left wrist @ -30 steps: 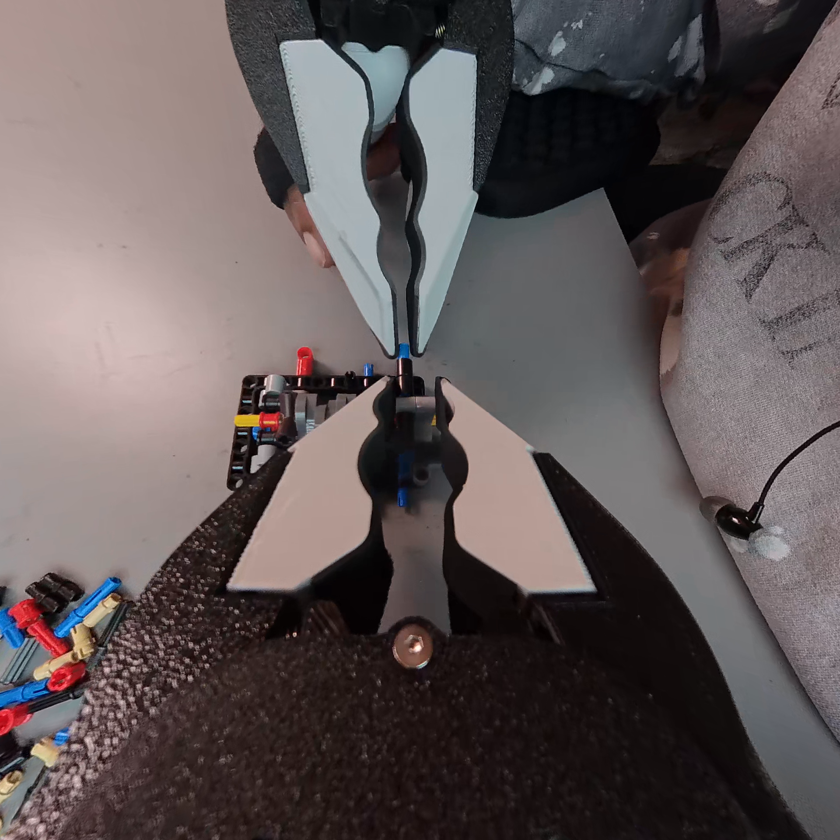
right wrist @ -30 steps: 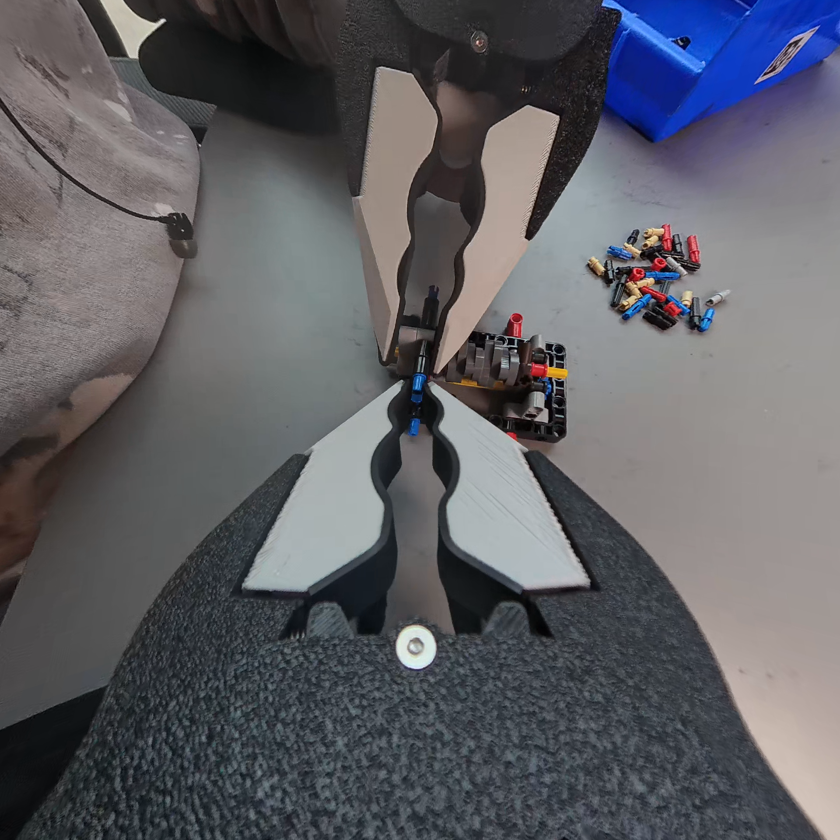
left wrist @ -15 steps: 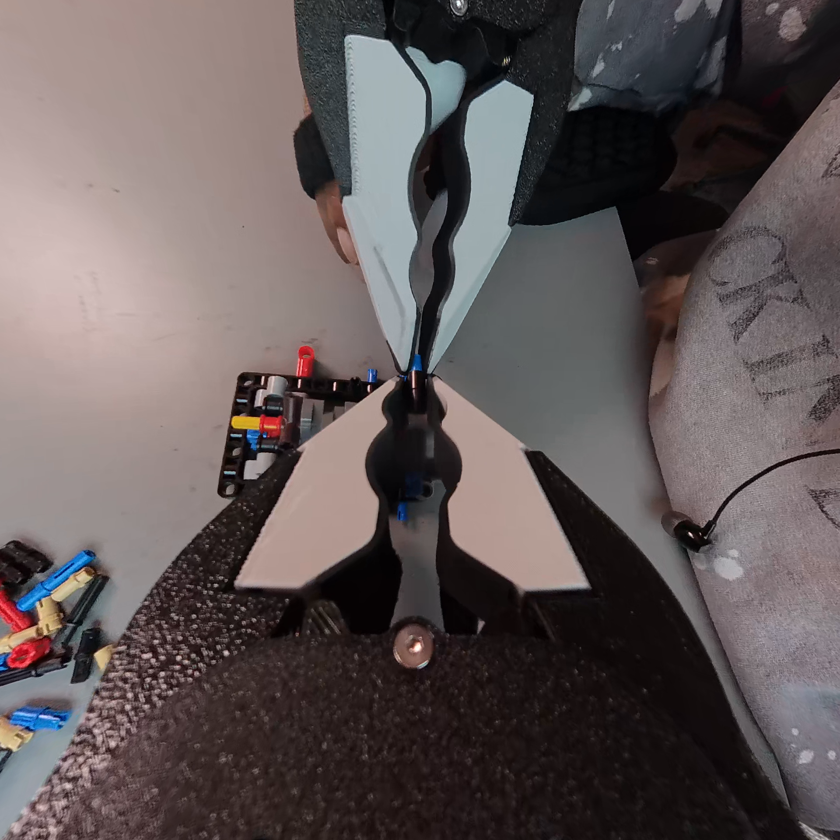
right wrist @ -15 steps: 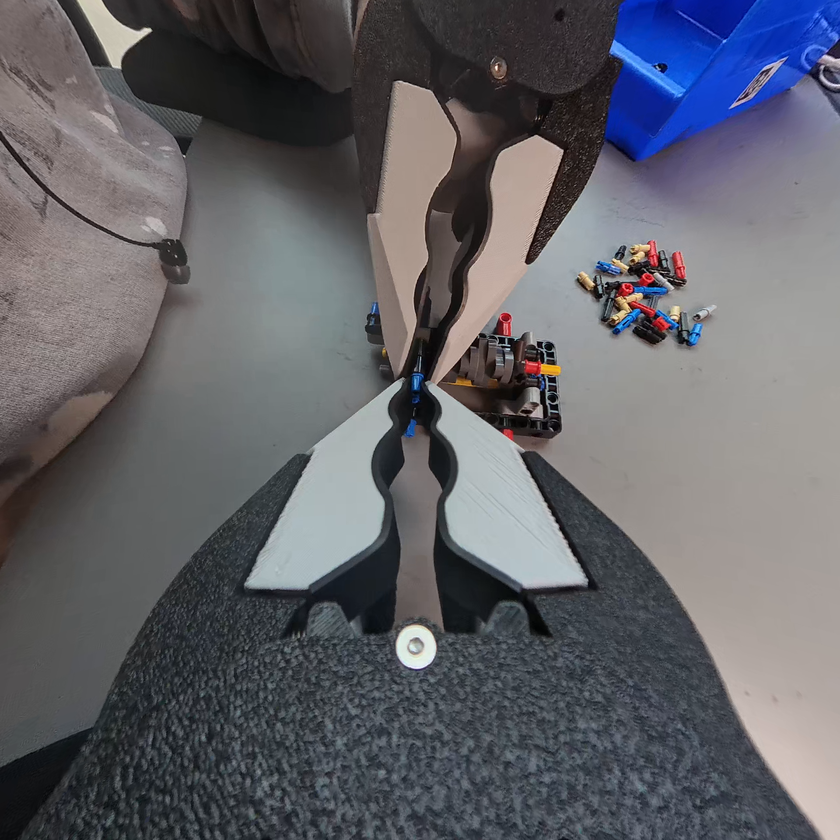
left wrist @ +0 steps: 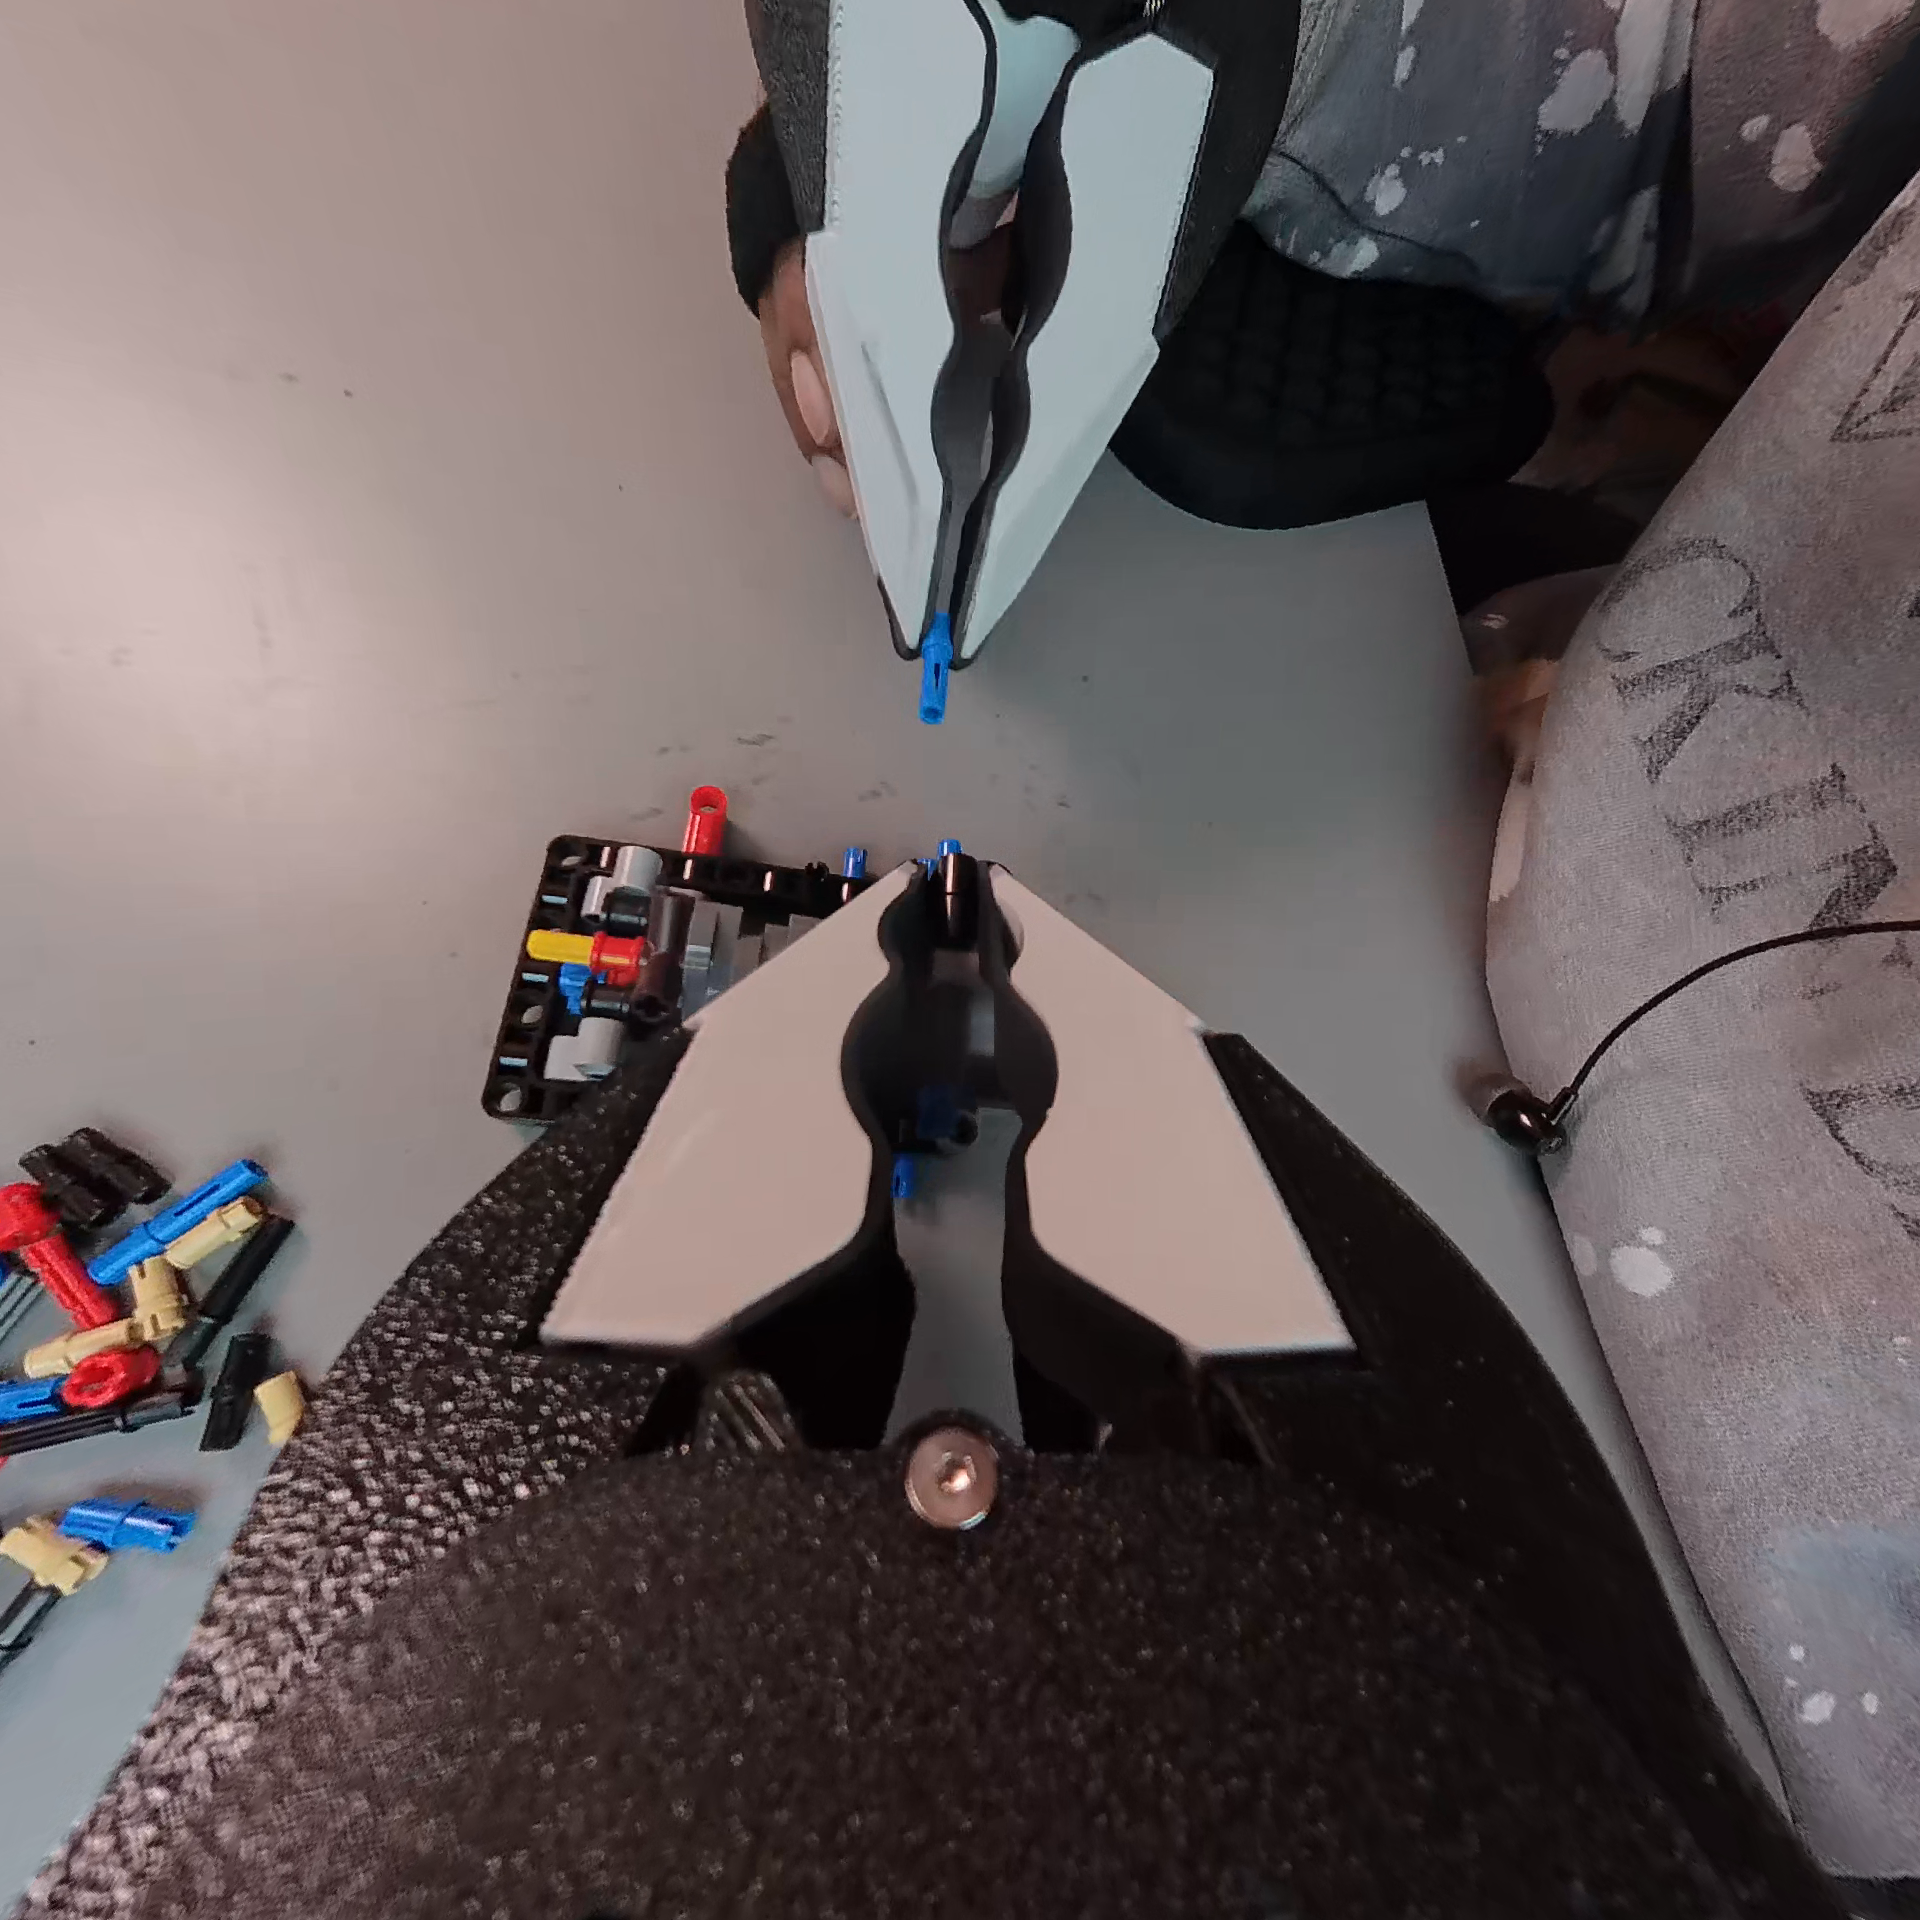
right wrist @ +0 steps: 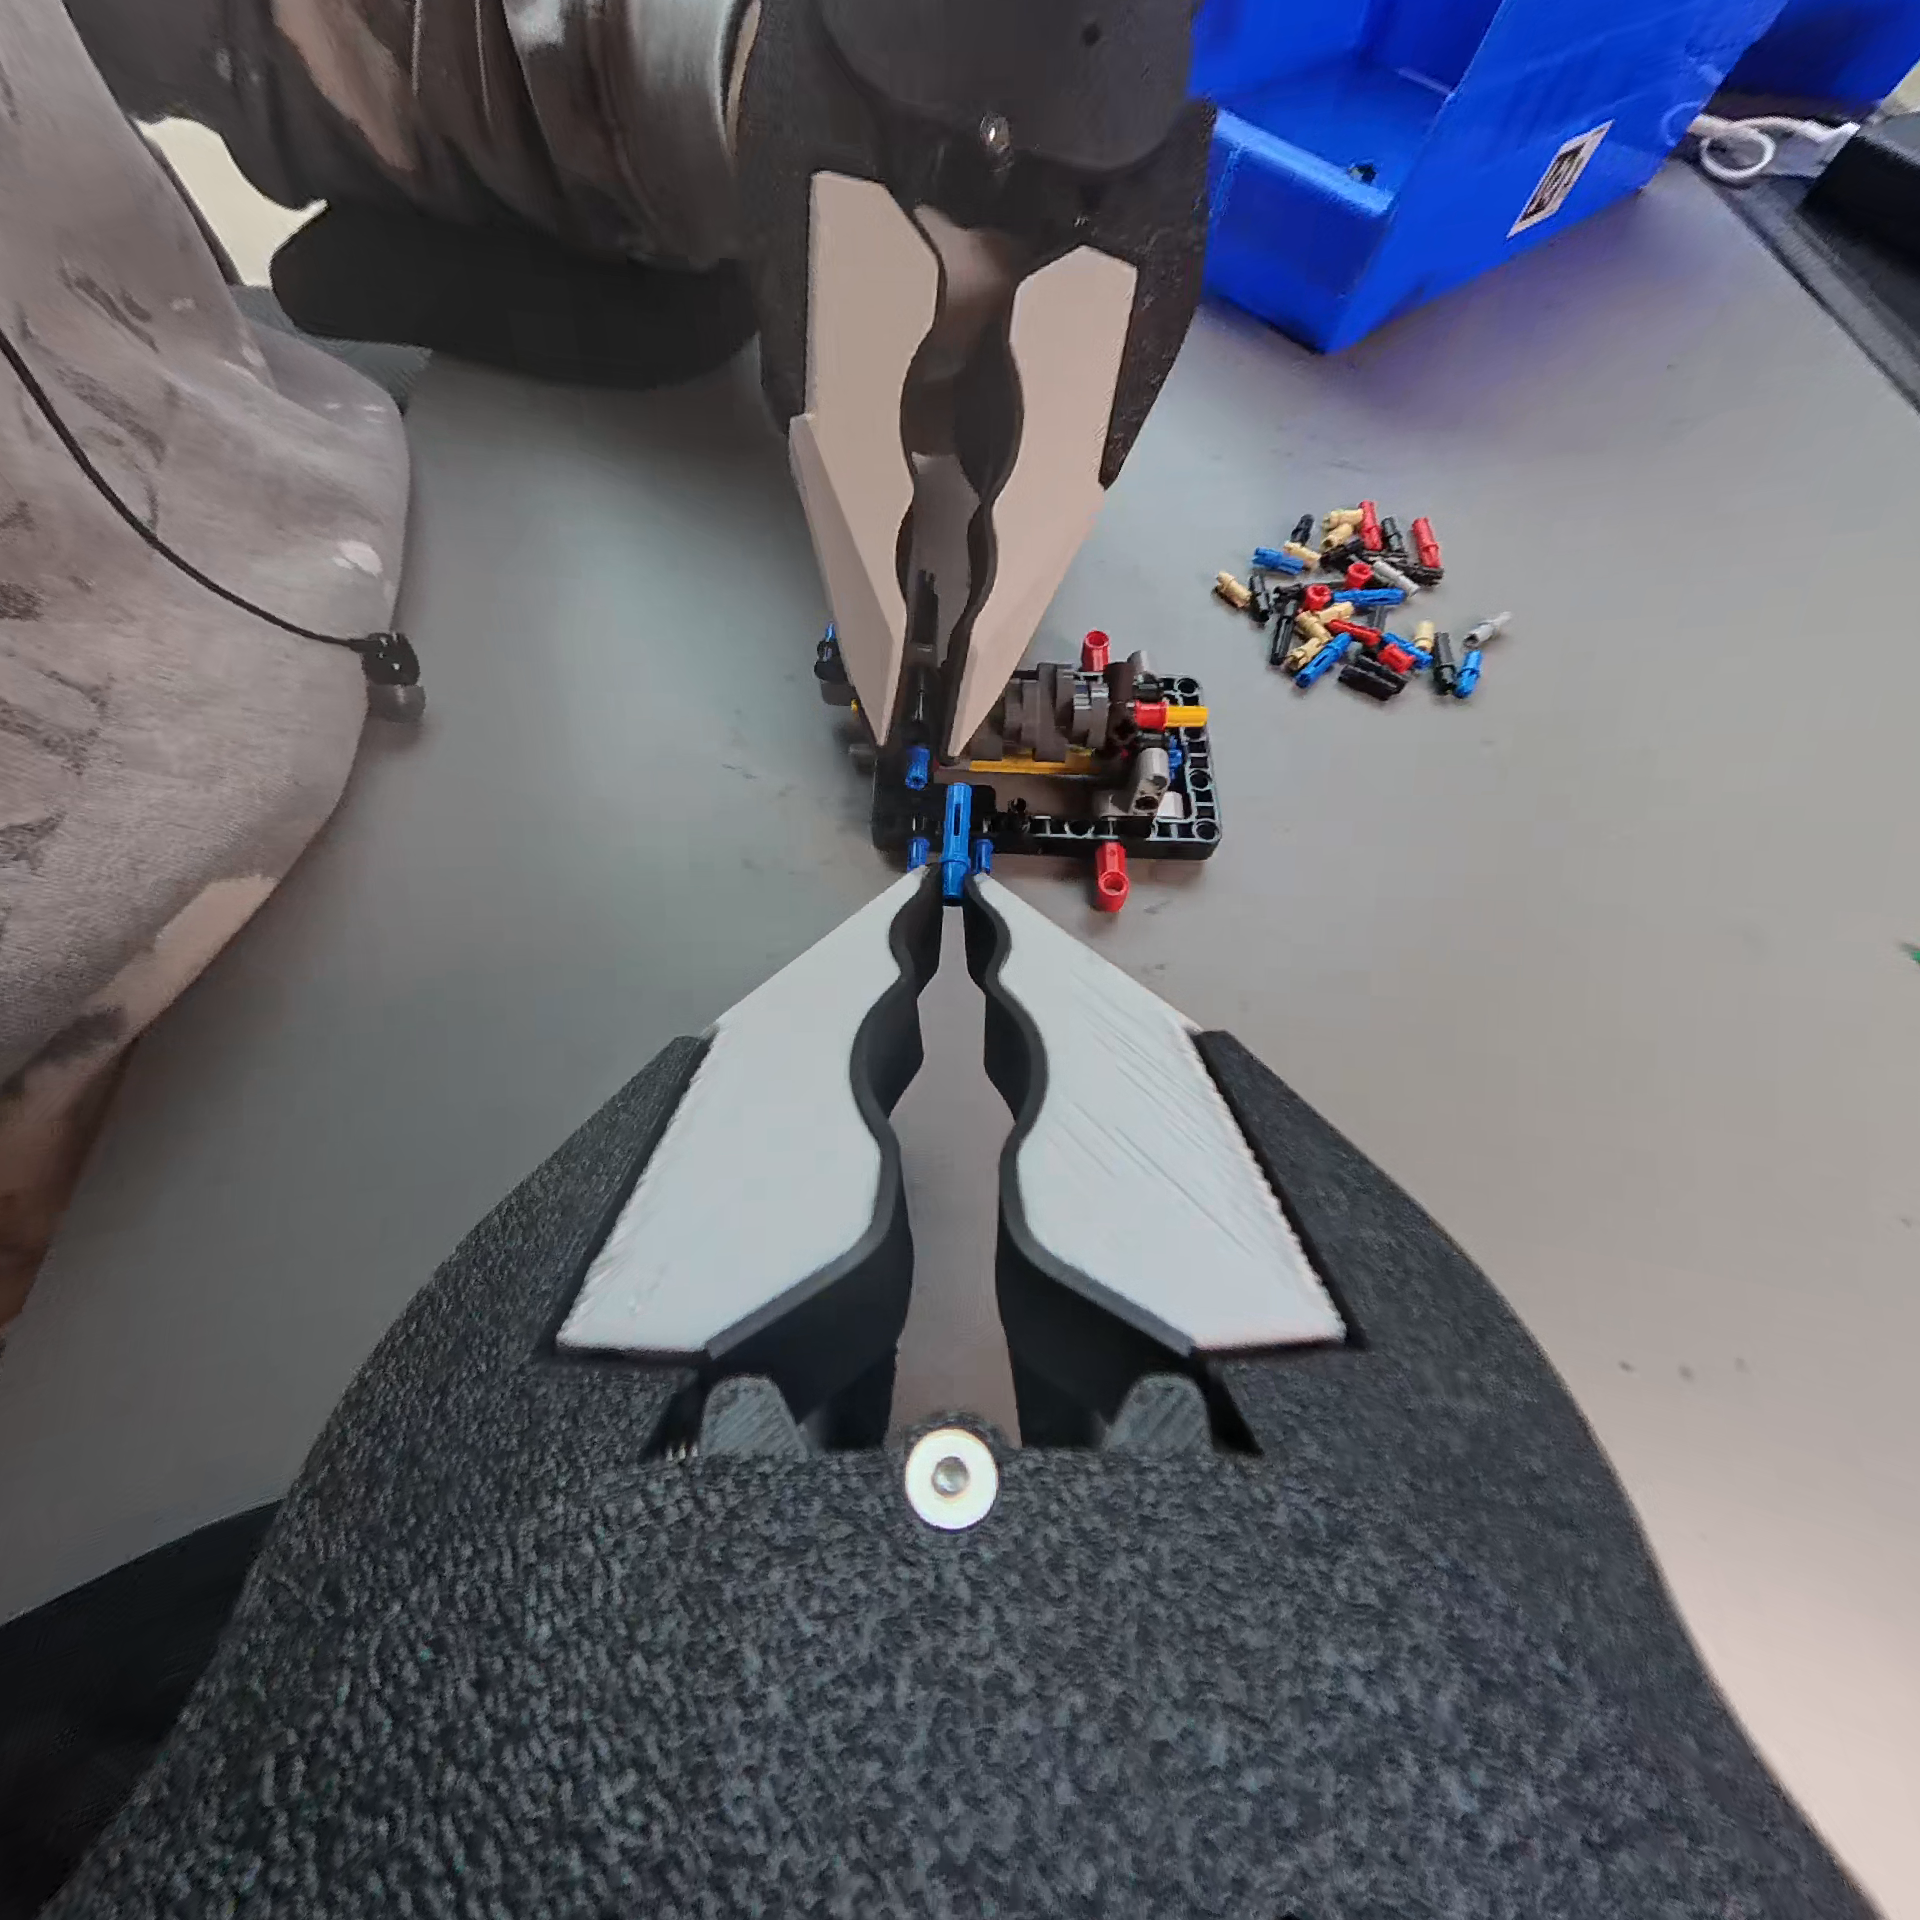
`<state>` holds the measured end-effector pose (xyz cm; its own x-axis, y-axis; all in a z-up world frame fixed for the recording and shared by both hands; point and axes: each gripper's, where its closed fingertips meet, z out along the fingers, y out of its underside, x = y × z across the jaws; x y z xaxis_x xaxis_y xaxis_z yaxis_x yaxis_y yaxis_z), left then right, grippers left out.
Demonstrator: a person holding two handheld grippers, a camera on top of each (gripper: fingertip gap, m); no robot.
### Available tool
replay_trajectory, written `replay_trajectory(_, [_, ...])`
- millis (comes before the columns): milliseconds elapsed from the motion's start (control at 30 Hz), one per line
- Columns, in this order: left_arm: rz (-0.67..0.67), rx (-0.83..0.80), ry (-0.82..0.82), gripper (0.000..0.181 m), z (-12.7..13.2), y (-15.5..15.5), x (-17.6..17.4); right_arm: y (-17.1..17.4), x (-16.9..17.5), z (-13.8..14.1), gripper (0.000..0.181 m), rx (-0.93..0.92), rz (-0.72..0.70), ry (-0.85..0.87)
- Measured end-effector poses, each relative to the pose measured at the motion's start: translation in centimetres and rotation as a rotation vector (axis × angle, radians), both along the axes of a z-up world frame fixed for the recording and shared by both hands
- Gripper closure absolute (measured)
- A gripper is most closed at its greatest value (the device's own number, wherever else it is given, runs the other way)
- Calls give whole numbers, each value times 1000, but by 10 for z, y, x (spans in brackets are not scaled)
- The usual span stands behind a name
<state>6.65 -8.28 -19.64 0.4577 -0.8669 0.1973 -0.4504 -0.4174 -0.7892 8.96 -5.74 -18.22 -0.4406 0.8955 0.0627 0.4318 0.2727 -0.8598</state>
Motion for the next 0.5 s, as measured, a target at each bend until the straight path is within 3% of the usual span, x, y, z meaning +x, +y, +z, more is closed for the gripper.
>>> replay_trajectory(33, [6, 10, -4, 170, 2, 1, 1, 2, -1, 4, 178, 1, -12, 19])
replay_trajectory(100, [2, 20, -29, 159, 9, 1, 3, 4, -4, 10, 178, 19, -32, 49])
replay_trajectory(333, [60, 110, -121, 159, 35, 9, -1, -11, -21, 22, 178, 61, -17, 126])
replay_trajectory(400, [44, 129, -130, 164, 39, 6, 1, -17, -27, 23, 178, 92, -3, 127])
replay_trajectory(433, [32, 140, -120, 177, 40, 4, 1, -19, -29, 23, 178, 106, 3, 127])
replay_trajectory(500, [38, 171, -93, 179, 42, 5, -3, -17, -33, 25, 177, 109, -20, 146])
